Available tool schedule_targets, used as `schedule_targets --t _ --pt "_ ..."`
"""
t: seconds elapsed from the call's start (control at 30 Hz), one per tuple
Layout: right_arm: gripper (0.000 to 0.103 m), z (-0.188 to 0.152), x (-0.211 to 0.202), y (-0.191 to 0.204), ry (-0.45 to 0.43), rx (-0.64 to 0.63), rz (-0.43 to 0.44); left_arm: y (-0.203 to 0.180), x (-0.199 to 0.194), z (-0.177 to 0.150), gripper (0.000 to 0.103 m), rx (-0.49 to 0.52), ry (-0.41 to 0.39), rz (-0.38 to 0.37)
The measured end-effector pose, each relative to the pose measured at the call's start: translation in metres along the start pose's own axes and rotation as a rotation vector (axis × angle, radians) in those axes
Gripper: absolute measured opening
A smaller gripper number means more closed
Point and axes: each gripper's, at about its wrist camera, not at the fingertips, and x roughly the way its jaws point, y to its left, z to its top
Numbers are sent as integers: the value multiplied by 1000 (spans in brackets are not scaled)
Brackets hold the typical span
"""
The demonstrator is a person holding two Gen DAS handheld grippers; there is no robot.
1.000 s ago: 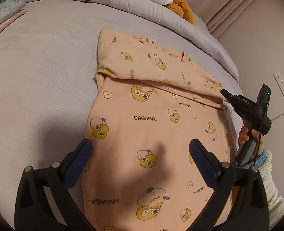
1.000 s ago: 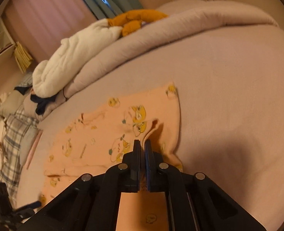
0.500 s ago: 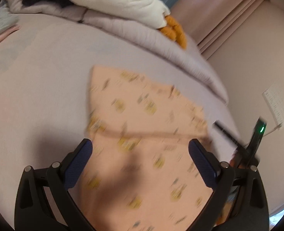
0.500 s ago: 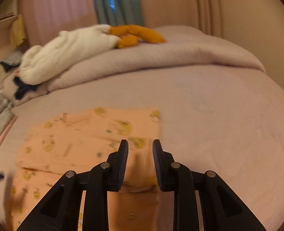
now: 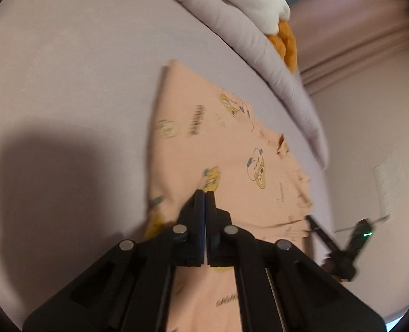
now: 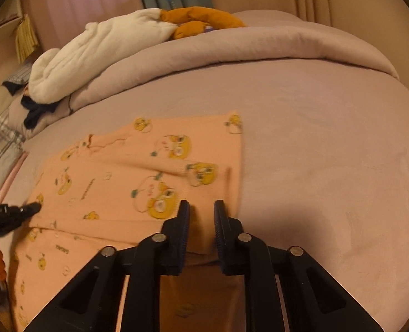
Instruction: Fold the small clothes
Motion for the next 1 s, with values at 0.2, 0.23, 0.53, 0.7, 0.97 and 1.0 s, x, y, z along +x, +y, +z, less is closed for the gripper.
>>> schedule_targets --t 0.2,0.23,0.53,0.7,0.97,1.0 --pt "18 -6 -18 -16 -9 39 -18 -12 -28 -8 38 76 -15 66" --pt "18 -8 -27 -14 -20 19 -24 -16 -36 -12 54 90 -24 79" --pt "51 -64 -100 -30 2 -3 64 0 -89 -80 91 74 -19 68" --pt "51 -100 -106 -58 134 145 201 8 -112 -131 91 53 18 3" --pt "52 -141 -117 -46 242 220 412 -14 -117 -186 91 97 129 -95" --pt "52 -145 -119 -44 251 217 428 -17 -118 -195 91 104 151 -119"
